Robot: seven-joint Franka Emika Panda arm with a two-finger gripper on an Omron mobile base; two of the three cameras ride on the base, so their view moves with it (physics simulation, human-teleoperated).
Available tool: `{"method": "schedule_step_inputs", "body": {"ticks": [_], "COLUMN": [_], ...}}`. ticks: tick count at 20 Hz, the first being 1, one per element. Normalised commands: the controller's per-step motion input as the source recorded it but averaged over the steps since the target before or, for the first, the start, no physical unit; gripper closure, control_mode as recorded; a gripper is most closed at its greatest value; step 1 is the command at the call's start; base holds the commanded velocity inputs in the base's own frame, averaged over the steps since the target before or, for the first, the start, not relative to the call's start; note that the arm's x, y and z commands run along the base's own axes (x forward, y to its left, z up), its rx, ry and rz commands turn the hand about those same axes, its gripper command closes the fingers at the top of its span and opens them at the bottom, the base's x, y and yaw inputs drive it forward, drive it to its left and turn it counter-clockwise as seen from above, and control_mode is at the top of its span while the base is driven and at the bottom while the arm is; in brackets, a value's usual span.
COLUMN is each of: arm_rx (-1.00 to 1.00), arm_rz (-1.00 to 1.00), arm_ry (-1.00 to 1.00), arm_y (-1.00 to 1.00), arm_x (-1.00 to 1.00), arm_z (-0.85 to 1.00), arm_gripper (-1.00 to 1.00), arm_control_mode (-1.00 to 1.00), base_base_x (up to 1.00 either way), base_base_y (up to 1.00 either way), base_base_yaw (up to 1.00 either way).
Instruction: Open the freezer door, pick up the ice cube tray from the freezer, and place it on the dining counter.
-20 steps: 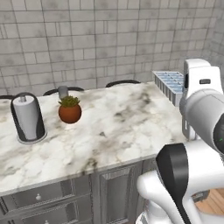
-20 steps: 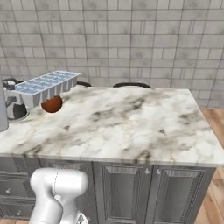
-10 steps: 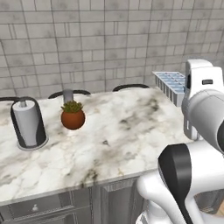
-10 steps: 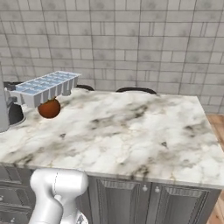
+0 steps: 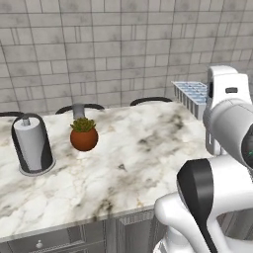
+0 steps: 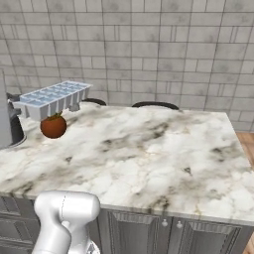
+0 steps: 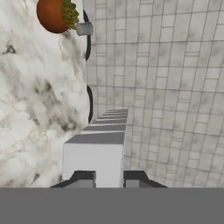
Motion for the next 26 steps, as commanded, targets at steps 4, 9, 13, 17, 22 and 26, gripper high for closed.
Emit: {"method": "schedule_step_inputs", "body": {"ticks": [4,9,13,17,22,26], "arm_rx": [0.09,0.08,0.12,0.13,0.11,0.08], "arm_rz": [-0.1,-0.15,-0.18,-0.14,-0.13,-0.08], "arm_ry": [0.06,0.07,0.08,0.09,0.06,0.01], "arm_y": [0.0,0.0,-0.03,-0.08,-0.1,-0.14], "arm_x": [0.49,0.36,0.3,0.28,0.31,0.28], "arm_z": [-0.05,-0.21,-0.2,-0.16,-0.26,-0.35], "arm_gripper": [1.0,1.0,1.0,1.0,1.0,1.0], "arm_control_mode": [-1.0,-1.0,-1.0,-1.0,-1.0,-1.0], "base_base_x": [0.0,0.0,0.0,0.0,0.0,0.0], "base_base_y": [0.0,0.0,0.0,0.0,0.0,0.0], "base_base_yaw": [0.0,0.0,0.0,0.0,0.0,0.0]}}
